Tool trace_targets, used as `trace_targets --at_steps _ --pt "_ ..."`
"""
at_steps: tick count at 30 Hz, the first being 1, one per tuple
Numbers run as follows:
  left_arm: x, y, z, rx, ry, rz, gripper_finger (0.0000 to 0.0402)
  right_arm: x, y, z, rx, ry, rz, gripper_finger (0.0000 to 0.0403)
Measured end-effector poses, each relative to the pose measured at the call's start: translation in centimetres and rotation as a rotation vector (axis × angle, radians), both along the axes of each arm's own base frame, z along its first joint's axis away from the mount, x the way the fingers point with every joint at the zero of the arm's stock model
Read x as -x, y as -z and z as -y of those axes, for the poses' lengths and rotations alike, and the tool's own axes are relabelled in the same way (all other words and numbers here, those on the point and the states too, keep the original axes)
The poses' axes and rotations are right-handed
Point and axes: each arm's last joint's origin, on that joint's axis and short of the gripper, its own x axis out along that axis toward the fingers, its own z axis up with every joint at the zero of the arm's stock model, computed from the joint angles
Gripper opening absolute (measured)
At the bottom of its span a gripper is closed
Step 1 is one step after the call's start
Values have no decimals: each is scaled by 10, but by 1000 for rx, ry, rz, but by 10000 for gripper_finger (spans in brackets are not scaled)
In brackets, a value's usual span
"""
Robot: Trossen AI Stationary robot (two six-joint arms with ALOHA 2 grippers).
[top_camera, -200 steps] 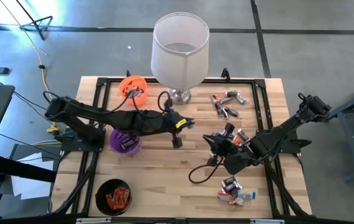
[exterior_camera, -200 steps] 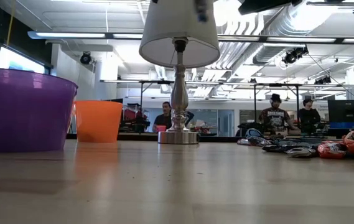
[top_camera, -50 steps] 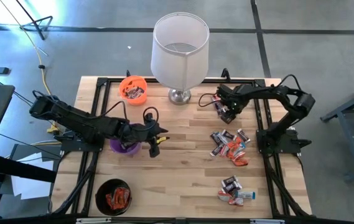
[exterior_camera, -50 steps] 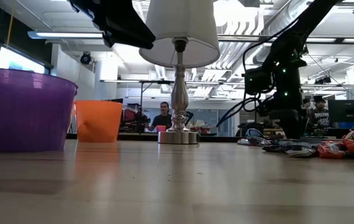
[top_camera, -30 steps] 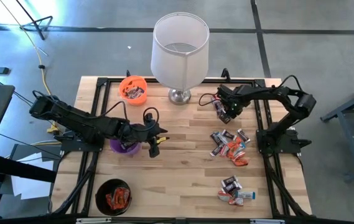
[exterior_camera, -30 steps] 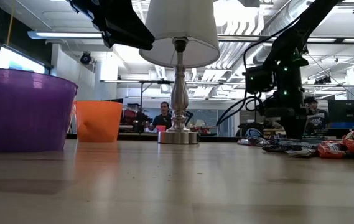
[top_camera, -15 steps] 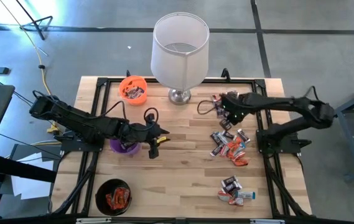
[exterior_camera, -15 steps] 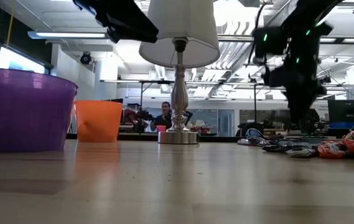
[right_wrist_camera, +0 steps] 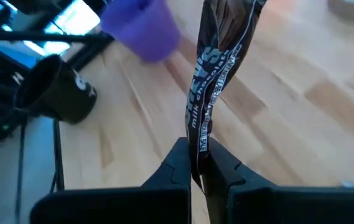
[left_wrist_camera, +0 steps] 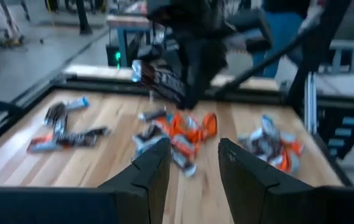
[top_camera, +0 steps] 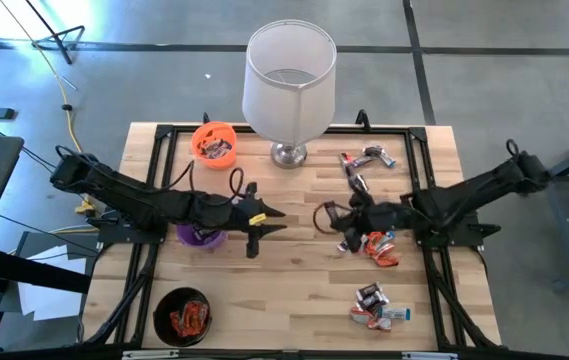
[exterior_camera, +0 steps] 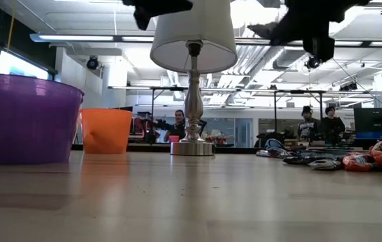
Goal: Sort candy
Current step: Put the brown chocolate into the purple bucket
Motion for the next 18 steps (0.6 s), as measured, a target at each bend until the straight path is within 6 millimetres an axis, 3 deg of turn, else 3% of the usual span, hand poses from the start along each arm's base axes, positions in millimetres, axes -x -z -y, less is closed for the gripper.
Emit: trace_targets --at_steps 7,18 --pt "-20 9 2 12 -102 125 122 -8 1 -15 207 83 89 0" --pt "-38 22 -5 57 -149 204 122 -38 7 -28 382 14 197 0"
